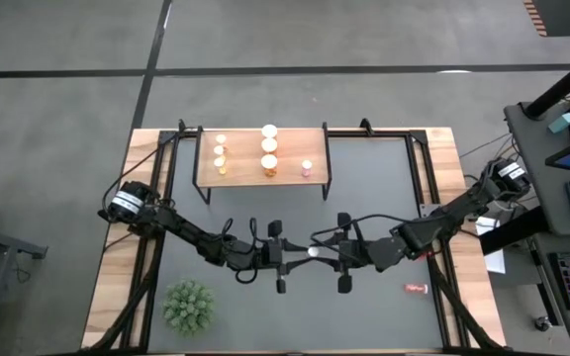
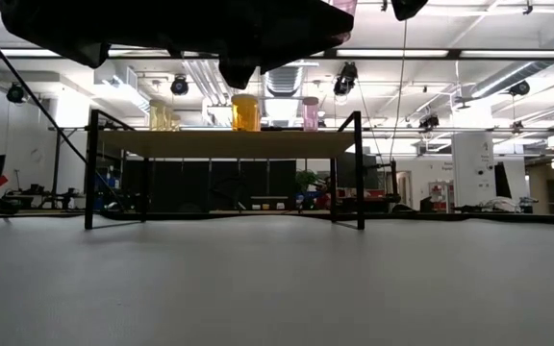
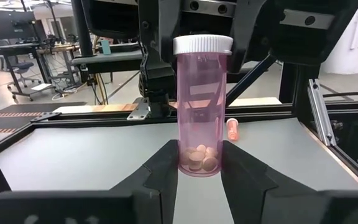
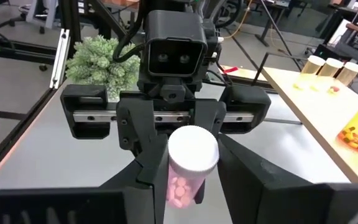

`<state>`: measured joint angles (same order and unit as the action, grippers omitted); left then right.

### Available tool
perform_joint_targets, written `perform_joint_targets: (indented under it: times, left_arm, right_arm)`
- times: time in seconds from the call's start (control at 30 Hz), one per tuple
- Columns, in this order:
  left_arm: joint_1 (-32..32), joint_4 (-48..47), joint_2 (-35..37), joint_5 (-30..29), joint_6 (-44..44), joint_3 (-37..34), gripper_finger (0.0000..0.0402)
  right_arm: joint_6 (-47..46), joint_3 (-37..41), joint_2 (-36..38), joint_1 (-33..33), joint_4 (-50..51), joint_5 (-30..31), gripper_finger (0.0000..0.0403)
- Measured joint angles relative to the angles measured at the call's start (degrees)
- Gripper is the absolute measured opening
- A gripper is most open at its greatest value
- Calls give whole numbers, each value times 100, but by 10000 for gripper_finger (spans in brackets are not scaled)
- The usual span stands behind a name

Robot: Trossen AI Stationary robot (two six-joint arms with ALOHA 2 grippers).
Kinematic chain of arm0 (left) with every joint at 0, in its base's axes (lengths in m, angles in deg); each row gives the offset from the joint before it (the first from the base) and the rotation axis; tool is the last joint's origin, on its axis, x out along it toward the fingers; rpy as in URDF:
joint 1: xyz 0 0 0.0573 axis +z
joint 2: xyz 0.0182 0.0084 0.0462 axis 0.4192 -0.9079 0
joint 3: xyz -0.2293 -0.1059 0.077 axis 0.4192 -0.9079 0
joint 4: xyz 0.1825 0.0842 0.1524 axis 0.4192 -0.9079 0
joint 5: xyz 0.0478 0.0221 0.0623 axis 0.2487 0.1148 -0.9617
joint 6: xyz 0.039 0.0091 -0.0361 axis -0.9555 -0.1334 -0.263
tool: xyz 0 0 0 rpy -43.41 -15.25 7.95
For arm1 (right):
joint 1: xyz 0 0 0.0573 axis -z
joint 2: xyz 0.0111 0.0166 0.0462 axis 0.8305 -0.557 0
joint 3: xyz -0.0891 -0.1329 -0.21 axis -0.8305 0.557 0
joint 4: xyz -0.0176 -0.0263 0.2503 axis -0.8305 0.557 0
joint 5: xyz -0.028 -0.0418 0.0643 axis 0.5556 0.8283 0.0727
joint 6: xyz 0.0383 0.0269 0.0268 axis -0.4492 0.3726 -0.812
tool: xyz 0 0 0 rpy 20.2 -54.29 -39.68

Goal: Pick and place medicine bottles onto shelf by color
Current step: Put the pink pill bottle on the shelf aligned with the pink pill bottle

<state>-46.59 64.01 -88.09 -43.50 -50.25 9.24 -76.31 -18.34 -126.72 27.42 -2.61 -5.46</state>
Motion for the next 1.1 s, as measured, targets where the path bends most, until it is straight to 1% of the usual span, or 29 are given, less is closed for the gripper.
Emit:
perform_joint_targets:
  times: [0.1,0.2,0.23,0.33,0.4,0.5,0.6,0.67,0.77,0.87,0.93,1.1]
  left_arm:
    - [0,-8,26,17,31,-7,102]
    - [2,-74,110,16,-44,-44,126]
    - [2,-158,173,14,-129,-48,134]
    - [-2,-812,549,9,-314,-57,156]
    - [-2,-1341,899,-3,-400,-57,167]
    - [-1,-2138,1434,-7,-463,-58,176]
    - [-2,-2762,1957,-6,-585,-61,178]
    - [-2,-2997,2272,-6,-616,-61,178]
    - [-2,-3313,2669,-7,-764,-70,179]
    - [-2,-3357,2996,-8,-1071,-131,179]
    - [-2,-3360,3218,-6,-1313,-171,179]
    - [0,-3358,3732,-10,-1681,-362,179]
  right_arm:
    - [-71,-4,0,0,-7,-3,112]
    - [-117,-4,33,0,-5,-13,114]
    - [-136,-4,74,2,1,-22,113]
    - [-110,-135,277,86,205,-31,110]
    - [-80,-387,434,182,639,-32,109]
    - [38,-976,565,402,1522,-27,109]
    - [208,-1682,588,736,2468,-53,109]
    - [413,-2152,572,1023,3013,-94,108]
    - [827,-2656,522,1590,3432,-628,108]
    - [1222,-2952,511,2294,3585,-1501,108]
    - [1387,-3053,512,2830,3576,-2052,108]
    - [1396,-3026,429,4270,3485,-3388,108]
